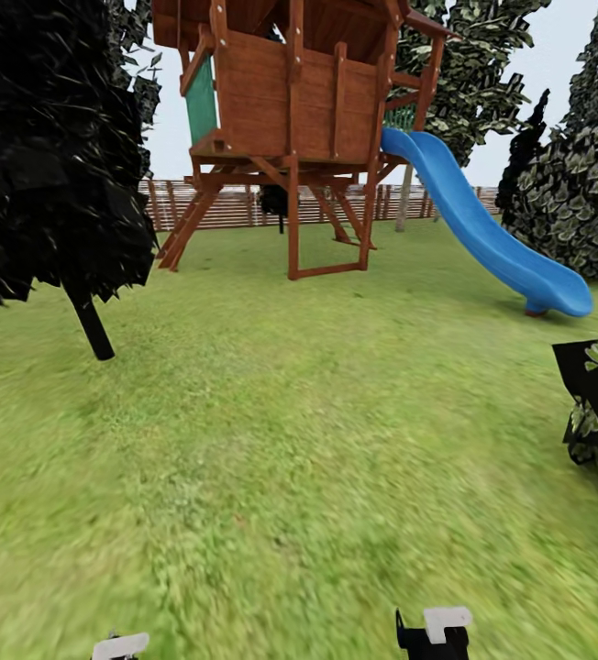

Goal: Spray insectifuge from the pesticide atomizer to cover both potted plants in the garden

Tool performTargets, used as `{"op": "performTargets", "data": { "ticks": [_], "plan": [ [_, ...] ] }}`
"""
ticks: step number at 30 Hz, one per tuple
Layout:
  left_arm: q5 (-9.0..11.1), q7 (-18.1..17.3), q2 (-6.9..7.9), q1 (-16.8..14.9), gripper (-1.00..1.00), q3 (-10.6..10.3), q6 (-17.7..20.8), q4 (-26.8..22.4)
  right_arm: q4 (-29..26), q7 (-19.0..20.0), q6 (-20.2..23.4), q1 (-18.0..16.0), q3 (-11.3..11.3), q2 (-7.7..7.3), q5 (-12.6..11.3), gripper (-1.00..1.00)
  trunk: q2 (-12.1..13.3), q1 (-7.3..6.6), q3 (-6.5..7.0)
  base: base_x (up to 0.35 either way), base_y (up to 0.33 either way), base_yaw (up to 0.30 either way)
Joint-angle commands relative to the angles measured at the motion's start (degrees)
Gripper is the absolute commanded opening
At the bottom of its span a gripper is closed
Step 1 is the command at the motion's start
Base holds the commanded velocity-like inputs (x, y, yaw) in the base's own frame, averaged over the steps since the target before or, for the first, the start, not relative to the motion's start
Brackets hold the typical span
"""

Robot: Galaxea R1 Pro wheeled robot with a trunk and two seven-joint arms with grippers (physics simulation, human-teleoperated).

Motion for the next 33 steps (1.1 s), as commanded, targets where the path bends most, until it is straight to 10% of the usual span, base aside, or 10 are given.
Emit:
{"op": "performTargets", "data": {
  "ticks": [1, 33],
  "plan": [
    [0.6, -0.2, -0.01, 0.0, -1.0, -0.4, -0.1, 0.0, 0.1, -0.5, -0.1, -0.1, -0.1, 0.02, 0.6, 1.0, 0.0, 0.02, -0.05, 0.304, 0.206, -0.262],
    [0.6, -0.2, 0.03, 0.0, -1.0, -0.4, -0.1, 0.0, 0.1, -0.5, -0.1, -0.1, -0.1, 0.02, 0.6, 1.0, 0.0, 0.02, -0.05, 0.321, 0.161, -0.263]
  ]
}}
